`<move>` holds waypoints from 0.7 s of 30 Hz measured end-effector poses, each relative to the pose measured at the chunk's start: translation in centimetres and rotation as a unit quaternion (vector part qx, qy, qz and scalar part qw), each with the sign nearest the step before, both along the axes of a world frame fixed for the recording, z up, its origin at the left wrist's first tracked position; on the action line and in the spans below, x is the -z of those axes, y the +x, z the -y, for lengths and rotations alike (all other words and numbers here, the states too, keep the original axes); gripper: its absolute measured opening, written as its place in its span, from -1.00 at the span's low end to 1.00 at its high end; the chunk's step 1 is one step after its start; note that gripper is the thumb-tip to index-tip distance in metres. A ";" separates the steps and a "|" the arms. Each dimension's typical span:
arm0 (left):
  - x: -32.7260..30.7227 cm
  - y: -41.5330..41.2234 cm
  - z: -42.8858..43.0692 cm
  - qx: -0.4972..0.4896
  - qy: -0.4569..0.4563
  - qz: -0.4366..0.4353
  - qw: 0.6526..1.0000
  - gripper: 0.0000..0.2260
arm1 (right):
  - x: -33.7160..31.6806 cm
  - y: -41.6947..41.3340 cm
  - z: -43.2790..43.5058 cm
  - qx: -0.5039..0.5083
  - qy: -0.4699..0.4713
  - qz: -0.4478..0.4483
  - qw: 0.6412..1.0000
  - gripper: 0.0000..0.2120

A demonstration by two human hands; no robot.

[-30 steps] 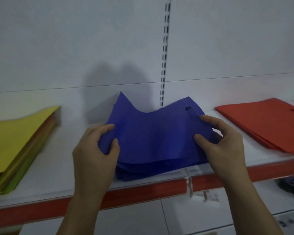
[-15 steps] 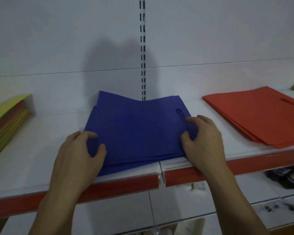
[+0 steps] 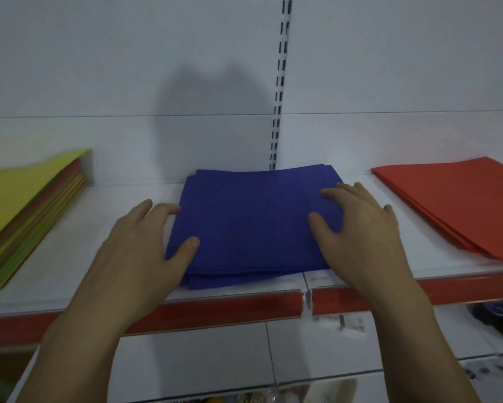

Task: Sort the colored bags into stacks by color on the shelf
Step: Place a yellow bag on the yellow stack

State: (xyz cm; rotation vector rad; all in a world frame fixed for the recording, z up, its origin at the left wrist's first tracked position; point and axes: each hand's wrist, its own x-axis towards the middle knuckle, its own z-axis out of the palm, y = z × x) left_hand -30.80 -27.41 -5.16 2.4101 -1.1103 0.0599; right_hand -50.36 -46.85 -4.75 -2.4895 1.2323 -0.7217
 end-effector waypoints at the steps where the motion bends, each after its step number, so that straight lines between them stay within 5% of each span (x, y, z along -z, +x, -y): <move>1: -0.6 0.4 -0.8 -0.004 -0.008 0.022 1.000 -0.40 | -0.4 0.8 -0.7 -0.020 0.000 0.003 1.000 -0.55; 8: -5.1 5.8 -9.5 0.009 -0.075 0.142 0.987 -0.55 | -1.2 8.9 -7.3 -0.179 0.041 0.001 0.983 -0.46; 17: -3.8 14.3 -21.1 -0.067 -0.013 0.075 0.995 -0.48 | -1.7 19.7 -17.6 -0.326 0.038 0.056 0.943 -0.57; 21: -1.9 18.8 -24.3 -0.101 0.035 0.010 0.994 -0.36 | -1.0 23.8 -21.2 -0.328 0.143 0.116 0.927 -0.57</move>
